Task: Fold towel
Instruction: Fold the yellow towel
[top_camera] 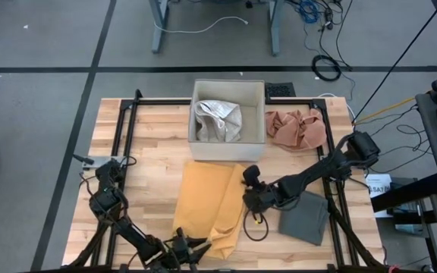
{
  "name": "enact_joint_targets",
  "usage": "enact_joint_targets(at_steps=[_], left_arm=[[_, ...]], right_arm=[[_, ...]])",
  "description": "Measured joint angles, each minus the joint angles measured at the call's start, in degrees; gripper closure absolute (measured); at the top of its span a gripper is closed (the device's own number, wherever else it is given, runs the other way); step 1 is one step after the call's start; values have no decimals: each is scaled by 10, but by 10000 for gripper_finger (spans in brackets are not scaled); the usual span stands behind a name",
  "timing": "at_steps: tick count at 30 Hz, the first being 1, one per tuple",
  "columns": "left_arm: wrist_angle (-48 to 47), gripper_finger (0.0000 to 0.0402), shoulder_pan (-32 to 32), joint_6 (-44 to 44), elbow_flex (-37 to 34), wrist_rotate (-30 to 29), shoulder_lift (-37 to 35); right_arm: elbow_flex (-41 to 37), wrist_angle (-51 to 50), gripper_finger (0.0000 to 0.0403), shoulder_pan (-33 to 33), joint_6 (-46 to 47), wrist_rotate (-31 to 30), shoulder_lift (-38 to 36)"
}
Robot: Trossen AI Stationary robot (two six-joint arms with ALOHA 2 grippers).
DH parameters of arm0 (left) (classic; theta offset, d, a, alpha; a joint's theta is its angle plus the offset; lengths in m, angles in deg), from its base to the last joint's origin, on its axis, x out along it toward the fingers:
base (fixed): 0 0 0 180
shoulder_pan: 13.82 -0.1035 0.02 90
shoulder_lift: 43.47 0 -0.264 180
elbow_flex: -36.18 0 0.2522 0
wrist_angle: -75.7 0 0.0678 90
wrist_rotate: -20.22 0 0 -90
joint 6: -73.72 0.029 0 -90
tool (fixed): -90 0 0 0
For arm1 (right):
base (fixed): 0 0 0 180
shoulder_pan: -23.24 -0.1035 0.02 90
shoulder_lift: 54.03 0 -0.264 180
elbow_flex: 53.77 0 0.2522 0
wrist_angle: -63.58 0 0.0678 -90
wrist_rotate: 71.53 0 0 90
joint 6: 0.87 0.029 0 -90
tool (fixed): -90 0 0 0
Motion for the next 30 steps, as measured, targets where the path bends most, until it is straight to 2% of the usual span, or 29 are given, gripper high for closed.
enact_joint_targets(at_steps=[3, 9, 15, 20, 23, 30], left_arm=[[-12, 269, -3, 0, 0, 28, 0], [-31, 268, -19, -1, 0, 99, 0], [-33, 268, -23, 0, 0, 120, 0], [-33, 269, -19, -1, 0, 120, 0], [-30, 269, -17, -2, 0, 118, 0], [-29, 275, -12, -16, 0, 117, 0]], right_arm=[[0, 28, 224, -2, -16, -38, 8], [0, 49, 277, -2, -35, -41, -16], [0, 57, 344, 10, -51, 44, -55], [0, 56, 394, 63, -42, 136, -61], [0, 62, 397, 95, -31, 177, -51], [0, 107, 400, 116, -51, 181, -41]])
